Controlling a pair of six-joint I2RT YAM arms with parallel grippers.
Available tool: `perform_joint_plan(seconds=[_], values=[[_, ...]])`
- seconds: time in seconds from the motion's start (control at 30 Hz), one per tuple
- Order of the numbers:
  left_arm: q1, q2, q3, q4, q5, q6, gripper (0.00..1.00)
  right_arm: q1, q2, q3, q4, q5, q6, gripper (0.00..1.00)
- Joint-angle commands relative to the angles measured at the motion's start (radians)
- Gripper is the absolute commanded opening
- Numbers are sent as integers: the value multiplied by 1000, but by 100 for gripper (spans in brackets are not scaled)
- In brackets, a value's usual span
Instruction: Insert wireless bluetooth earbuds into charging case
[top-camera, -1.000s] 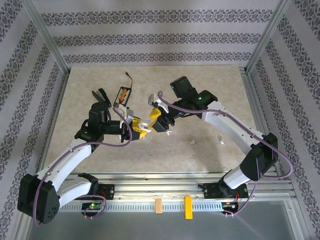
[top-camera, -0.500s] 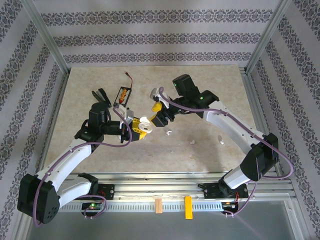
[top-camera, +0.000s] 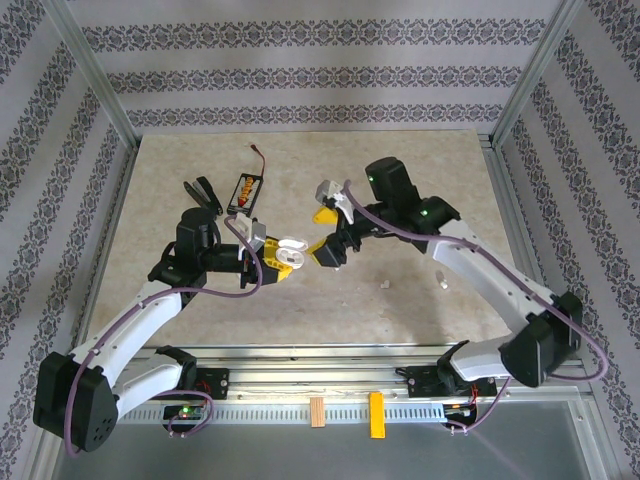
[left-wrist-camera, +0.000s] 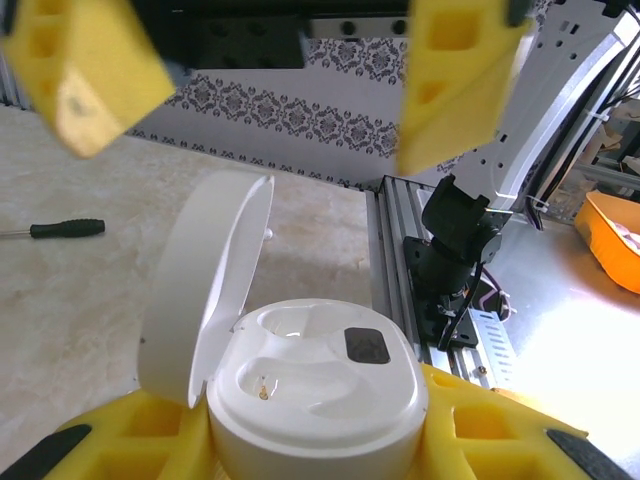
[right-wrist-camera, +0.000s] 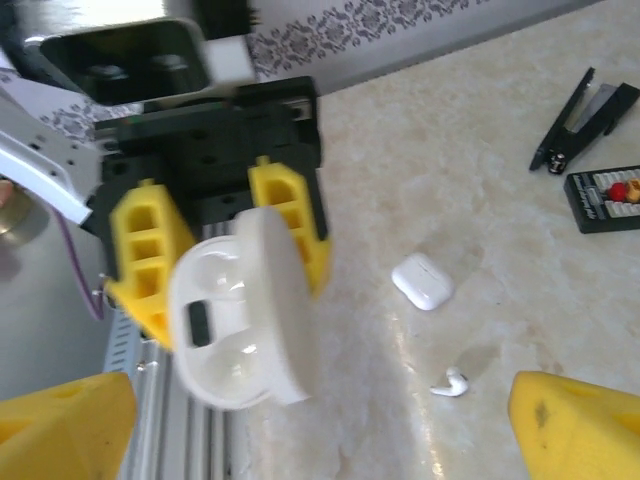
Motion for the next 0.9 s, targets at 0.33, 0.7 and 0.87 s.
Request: perform_joint_plan(seconds=[0.33,0.7,0.87], values=[[-35,-9,3,185,-93,-86,16,-53,-305,-252,140,138,184,95],[-142,61,42,259,-42,-144,16,9,-164,-204,311,36,147,62],[-158,57,48,262,-44,-154,16,19,-135,-204,284,22,109,40]])
